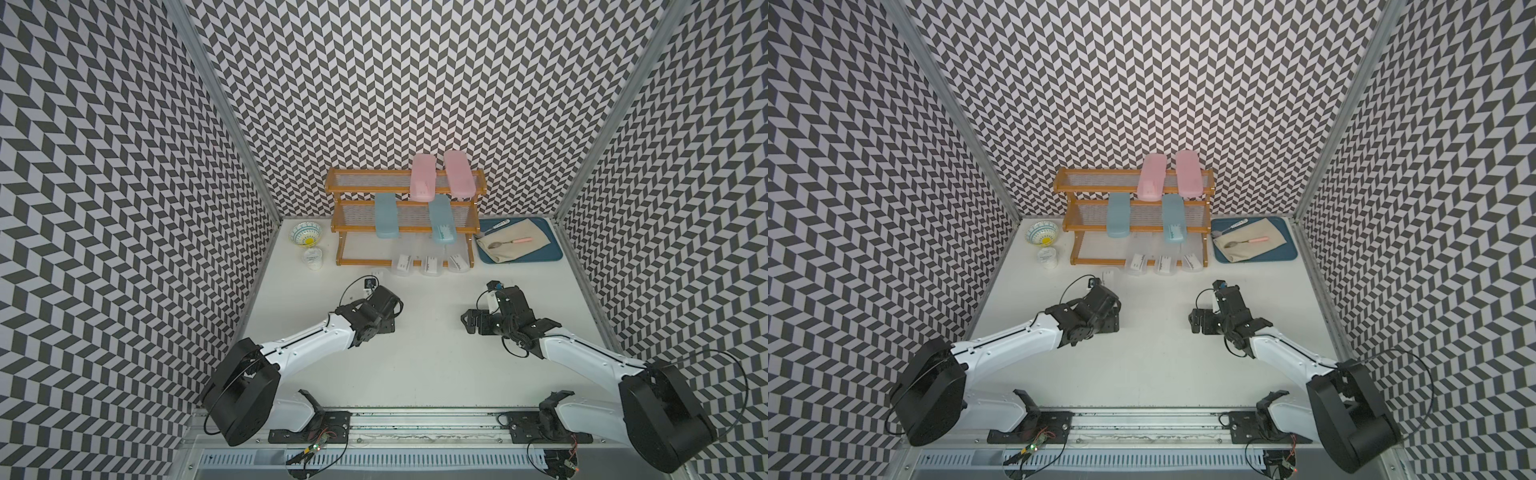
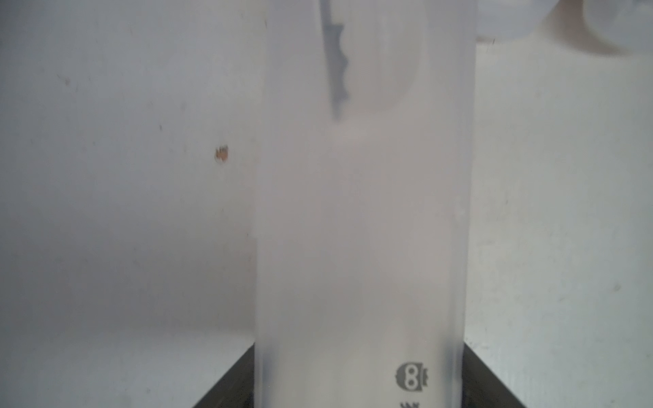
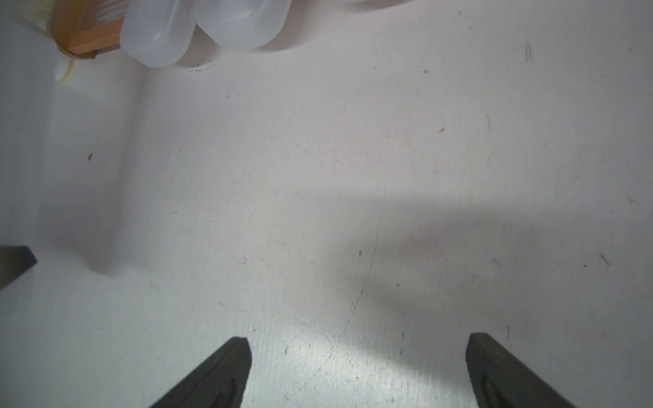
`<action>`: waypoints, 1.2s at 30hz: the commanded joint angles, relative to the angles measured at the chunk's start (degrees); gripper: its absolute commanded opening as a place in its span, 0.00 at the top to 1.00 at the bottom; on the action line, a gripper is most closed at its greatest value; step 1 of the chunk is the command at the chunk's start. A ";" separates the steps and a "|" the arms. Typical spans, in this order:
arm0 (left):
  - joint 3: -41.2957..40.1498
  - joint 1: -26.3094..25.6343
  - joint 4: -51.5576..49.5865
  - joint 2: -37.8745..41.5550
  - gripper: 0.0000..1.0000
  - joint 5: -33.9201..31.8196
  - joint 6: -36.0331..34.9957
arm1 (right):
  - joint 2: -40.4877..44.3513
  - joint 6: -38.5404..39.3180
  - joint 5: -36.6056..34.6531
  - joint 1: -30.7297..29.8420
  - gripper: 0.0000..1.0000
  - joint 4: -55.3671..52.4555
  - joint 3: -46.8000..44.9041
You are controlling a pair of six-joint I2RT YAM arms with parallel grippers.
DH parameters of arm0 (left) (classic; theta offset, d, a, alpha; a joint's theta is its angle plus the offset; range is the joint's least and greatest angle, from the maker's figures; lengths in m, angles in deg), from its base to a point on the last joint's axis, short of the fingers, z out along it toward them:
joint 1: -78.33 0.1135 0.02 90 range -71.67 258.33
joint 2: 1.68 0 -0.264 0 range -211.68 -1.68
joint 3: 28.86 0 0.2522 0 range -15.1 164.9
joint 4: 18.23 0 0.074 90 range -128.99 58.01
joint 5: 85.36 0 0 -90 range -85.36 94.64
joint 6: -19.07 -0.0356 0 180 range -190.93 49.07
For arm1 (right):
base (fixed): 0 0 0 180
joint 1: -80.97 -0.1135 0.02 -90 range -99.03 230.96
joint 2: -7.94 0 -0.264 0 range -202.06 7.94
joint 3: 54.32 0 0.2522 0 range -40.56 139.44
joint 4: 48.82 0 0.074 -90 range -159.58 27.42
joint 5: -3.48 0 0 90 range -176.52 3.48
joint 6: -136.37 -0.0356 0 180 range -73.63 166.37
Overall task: Place the pencil cases on the shelf according to color
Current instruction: Pick up the pencil case from the center of the board, then place the pencil case on the shelf.
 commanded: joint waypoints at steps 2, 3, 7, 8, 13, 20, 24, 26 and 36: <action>5.61 6.72 7.07 -2.60 0.30 3.64 -8.98 | -0.71 0.22 1.34 -0.32 0.00 2.34 2.35; 7.48 8.05 8.28 -4.06 0.30 4.55 -10.65 | -0.85 0.19 1.43 -0.35 0.00 2.40 2.62; 15.60 10.90 9.00 -12.42 0.31 4.63 -15.52 | -1.42 0.37 1.35 -0.36 0.00 2.02 3.94; 16.96 11.55 9.08 -14.17 0.32 4.49 -16.48 | -1.54 0.44 1.45 -0.31 0.00 1.97 4.20; 19.25 15.57 11.33 -18.85 0.33 7.75 -17.73 | -1.95 0.60 1.36 -0.44 0.00 1.36 5.38; 19.65 17.17 12.66 -21.29 0.31 8.08 -19.76 | -3.30 0.34 1.94 -0.40 0.00 2.00 5.72; 22.49 18.31 13.19 -24.86 0.31 8.96 -21.15 | -4.73 0.26 2.32 -0.50 0.00 2.20 6.32; 24.61 18.67 13.37 -27.06 0.31 8.87 -21.30 | -5.22 0.19 2.23 -0.59 0.00 2.32 6.59; 30.95 20.43 15.29 -35.48 0.19 8.44 -21.40 | -6.80 0.39 1.35 -0.69 0.00 1.06 8.12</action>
